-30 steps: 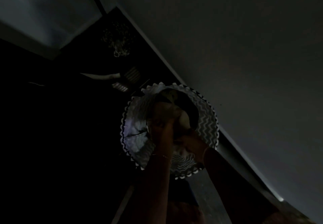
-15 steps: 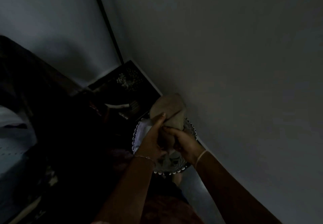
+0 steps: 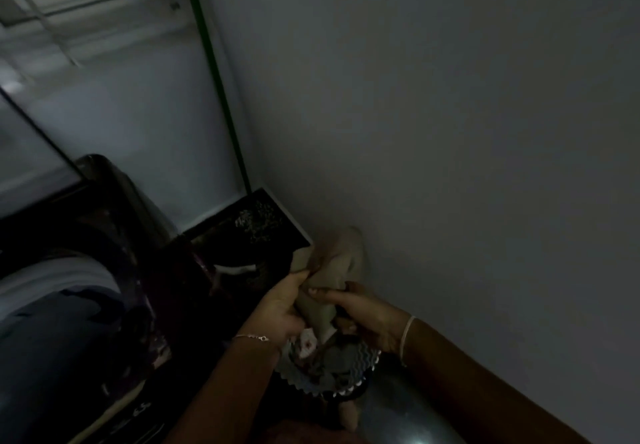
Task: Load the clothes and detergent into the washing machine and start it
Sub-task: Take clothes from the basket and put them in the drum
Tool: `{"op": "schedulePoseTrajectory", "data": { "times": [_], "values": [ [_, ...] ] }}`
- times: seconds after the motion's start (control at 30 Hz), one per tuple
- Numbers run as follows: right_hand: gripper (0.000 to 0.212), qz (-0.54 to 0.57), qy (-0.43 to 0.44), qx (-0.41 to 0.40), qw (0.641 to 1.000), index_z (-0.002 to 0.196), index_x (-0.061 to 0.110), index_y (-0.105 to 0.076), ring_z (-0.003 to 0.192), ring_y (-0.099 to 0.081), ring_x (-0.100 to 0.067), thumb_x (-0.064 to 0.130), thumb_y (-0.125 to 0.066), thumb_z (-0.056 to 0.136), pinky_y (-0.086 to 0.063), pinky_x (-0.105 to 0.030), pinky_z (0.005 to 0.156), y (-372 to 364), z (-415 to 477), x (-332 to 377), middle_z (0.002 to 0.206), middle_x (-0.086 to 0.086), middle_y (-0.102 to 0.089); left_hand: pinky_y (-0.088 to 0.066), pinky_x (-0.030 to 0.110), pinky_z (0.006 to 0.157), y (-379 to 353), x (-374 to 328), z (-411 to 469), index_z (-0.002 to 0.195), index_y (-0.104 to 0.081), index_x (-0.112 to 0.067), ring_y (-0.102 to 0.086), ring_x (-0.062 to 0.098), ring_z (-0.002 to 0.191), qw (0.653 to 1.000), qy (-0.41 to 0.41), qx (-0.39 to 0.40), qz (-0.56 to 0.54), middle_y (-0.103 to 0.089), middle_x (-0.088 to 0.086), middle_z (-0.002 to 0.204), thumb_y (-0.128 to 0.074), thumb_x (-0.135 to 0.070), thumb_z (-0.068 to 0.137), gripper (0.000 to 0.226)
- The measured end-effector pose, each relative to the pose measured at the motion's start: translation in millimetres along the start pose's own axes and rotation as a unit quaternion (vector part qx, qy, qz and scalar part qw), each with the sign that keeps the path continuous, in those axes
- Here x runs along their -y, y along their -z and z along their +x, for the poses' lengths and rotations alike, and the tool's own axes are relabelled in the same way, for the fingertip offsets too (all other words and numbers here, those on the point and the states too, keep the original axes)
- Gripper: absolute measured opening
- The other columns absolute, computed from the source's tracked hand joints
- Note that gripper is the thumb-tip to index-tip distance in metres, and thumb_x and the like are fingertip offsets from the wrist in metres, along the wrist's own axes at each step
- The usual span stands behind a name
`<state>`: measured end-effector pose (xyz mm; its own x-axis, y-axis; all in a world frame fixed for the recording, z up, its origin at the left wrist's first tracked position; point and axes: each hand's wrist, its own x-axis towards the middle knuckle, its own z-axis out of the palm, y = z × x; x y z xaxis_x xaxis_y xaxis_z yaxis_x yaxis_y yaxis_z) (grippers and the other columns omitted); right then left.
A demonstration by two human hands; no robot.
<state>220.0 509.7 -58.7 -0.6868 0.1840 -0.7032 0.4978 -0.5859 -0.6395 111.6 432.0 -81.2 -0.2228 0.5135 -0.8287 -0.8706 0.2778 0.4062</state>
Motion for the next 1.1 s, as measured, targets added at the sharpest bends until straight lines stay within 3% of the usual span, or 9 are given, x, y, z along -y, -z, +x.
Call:
{"op": "schedulePoseTrajectory", "data": {
  "times": [0.07,0.13,0.27,0.4,0.57,0.7,0.8,0.9,1.1],
  "values": [
    [0.027,0.000,0.019,0.031,0.999,0.106,0.005,-0.067,0.072,-0.072,-0.016,0.024,-0.068,0.088,-0.058,-0.025,0.066,-5,-7,7,0.089,-0.009,-0.074,-0.058,0.030,0.051,2,-8,-9,0.071,-0.075,0.000,-0.071,0.026,0.059,1.000,-0.016,-0.003,0.007,-0.072,0.017,0.072,-0.052,-0.014,0.091,0.034],
    [0.035,-0.038,0.053,0.024,0.998,0.112,0.013,-0.068,0.099,-0.070,-0.018,0.030,-0.074,0.082,-0.054,-0.033,0.091,-10,-12,12,0.106,-0.004,-0.074,-0.055,0.029,0.044,1,-18,-20,0.065,-0.074,0.001,-0.069,0.025,0.052,0.999,-0.034,-0.002,0.013,-0.071,0.016,0.064,-0.051,-0.011,0.092,0.038],
    [0.030,-0.144,0.223,-0.091,0.960,0.090,0.023,-0.074,0.088,-0.072,-0.013,0.045,-0.081,0.071,-0.058,-0.028,0.079,-25,-22,24,0.090,0.007,-0.076,-0.053,0.030,0.058,-6,-41,-34,0.106,-0.067,0.002,-0.066,0.027,0.074,0.997,-0.069,-0.030,0.019,-0.072,0.014,0.072,-0.057,-0.014,0.089,0.025],
    [0.050,-0.196,0.402,-0.231,0.864,0.087,0.031,-0.062,0.087,-0.068,-0.010,0.062,-0.082,0.053,-0.057,-0.031,0.078,-19,-23,35,0.090,0.007,-0.070,-0.053,0.031,0.065,-9,-66,-53,0.099,-0.070,-0.001,-0.066,0.027,0.084,0.994,-0.102,-0.014,0.023,-0.072,0.017,0.091,-0.062,-0.017,0.087,0.022],
    [0.121,-0.385,0.483,-0.189,0.764,0.143,0.028,-0.024,0.142,-0.027,-0.020,0.077,-0.075,0.045,-0.029,-0.040,0.114,18,-10,59,0.150,0.004,-0.027,-0.050,0.032,0.065,-12,-97,-82,0.085,-0.070,-0.004,-0.065,0.025,0.080,0.986,-0.163,0.013,0.039,-0.074,0.011,0.073,-0.055,-0.016,0.091,0.020],
    [0.143,-0.476,0.482,-0.182,0.713,0.152,0.014,0.001,0.149,0.006,-0.013,0.083,-0.067,0.046,-0.009,-0.044,0.121,25,9,75,0.161,0.003,0.007,-0.049,0.032,0.069,-20,-118,-100,0.083,-0.076,-0.004,-0.066,0.025,0.086,0.979,-0.193,0.047,0.045,-0.074,0.012,0.092,-0.058,-0.017,0.088,0.023],
    [0.145,-0.427,0.495,-0.170,0.737,0.153,0.010,-0.002,0.149,-0.011,-0.018,0.069,-0.081,0.046,-0.021,-0.051,0.118,15,16,95,0.161,-0.002,-0.007,-0.049,0.032,0.072,-26,-131,-112,0.069,-0.079,-0.006,-0.065,0.025,0.086,0.975,-0.202,0.074,0.063,-0.074,0.012,0.089,-0.055,-0.020,0.089,0.034],
    [0.137,-0.316,0.487,-0.100,0.808,0.151,0.019,-0.009,0.137,-0.035,-0.001,0.067,-0.083,0.046,-0.036,-0.028,0.112,2,7,114,0.153,0.006,-0.030,-0.049,0.033,0.074,-33,-143,-125,0.069,-0.078,-0.006,-0.064,0.026,0.088,0.970,-0.215,0.087,0.076,-0.073,0.012,0.092,-0.054,-0.023,0.089,0.036],
    [0.109,-0.243,0.457,-0.122,0.847,0.134,0.038,-0.035,0.107,-0.053,0.018,0.064,-0.084,0.040,-0.045,-0.006,0.089,-6,1,137,0.122,0.028,-0.052,-0.052,0.034,0.084,-56,-160,-153,0.088,-0.076,-0.003,-0.066,0.027,0.092,0.955,-0.263,0.108,0.088,-0.073,0.014,0.098,-0.055,-0.023,0.090,0.029]
  ]
}}
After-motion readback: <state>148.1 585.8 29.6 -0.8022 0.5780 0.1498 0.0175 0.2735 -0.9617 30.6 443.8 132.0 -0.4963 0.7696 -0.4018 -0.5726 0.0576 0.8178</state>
